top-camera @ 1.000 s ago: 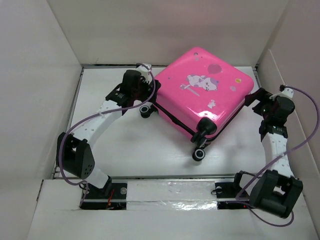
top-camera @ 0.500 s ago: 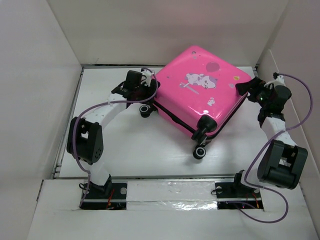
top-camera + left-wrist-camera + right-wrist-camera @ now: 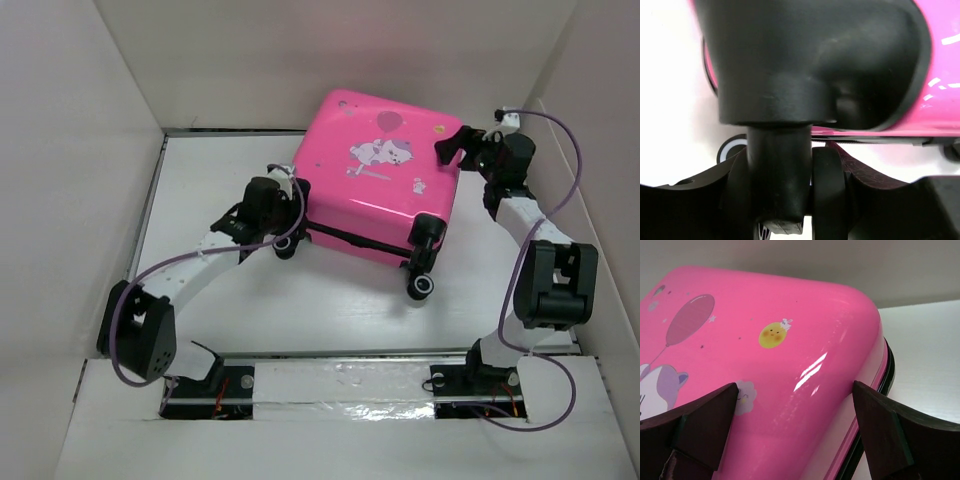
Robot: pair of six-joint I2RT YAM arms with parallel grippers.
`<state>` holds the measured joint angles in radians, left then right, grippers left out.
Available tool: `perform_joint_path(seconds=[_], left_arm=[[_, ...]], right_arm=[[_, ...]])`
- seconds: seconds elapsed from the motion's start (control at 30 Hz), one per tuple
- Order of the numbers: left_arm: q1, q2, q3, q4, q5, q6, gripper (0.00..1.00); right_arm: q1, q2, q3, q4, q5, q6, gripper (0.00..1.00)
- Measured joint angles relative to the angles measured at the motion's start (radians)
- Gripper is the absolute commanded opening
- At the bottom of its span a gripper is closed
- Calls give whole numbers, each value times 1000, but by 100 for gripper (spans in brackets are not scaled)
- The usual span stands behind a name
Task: Pack the luggage
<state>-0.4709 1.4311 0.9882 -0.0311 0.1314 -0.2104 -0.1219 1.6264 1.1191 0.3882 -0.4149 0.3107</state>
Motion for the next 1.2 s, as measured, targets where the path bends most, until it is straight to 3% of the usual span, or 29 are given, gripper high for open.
perform_joint_path(seconds=[0.23, 0.43, 0.63, 0.77, 0.9, 0.97, 1.0, 1.03, 1.13, 1.2], left_arm=[[-135, -182, -136, -60, -118, -131, 0], [-145, -312, -289, 47, -77, -267, 0], [-145, -336, -350, 157, 1, -386, 0], [-146, -337, -363, 197, 15, -431, 0], [-151, -353, -382, 238, 8, -464, 0], [-151, -365, -394, 258, 2, -478, 0], [-151, -370, -401, 270, -1, -486, 0], [-151, -375, -408, 281, -2, -494, 0], [-150, -399, -436, 312, -8, -516, 0], [-149, -426, -454, 322, -10, -531, 0]], right_arm=[[120, 47, 80, -22, 49, -105, 99], [190, 128, 237, -139, 2, -209, 97], [264, 172, 344, -208, -130, -294, 100], [335, 150, 343, -249, -216, -322, 100], [347, -32, 182, -253, -245, -322, 100], [336, -196, 33, -192, -210, -316, 89], [331, -307, -61, -166, -175, -309, 77], [330, -430, -167, -108, -133, -297, 45], [355, -776, -462, 28, -16, -264, 0], [388, -947, -622, 103, 51, -237, 0]])
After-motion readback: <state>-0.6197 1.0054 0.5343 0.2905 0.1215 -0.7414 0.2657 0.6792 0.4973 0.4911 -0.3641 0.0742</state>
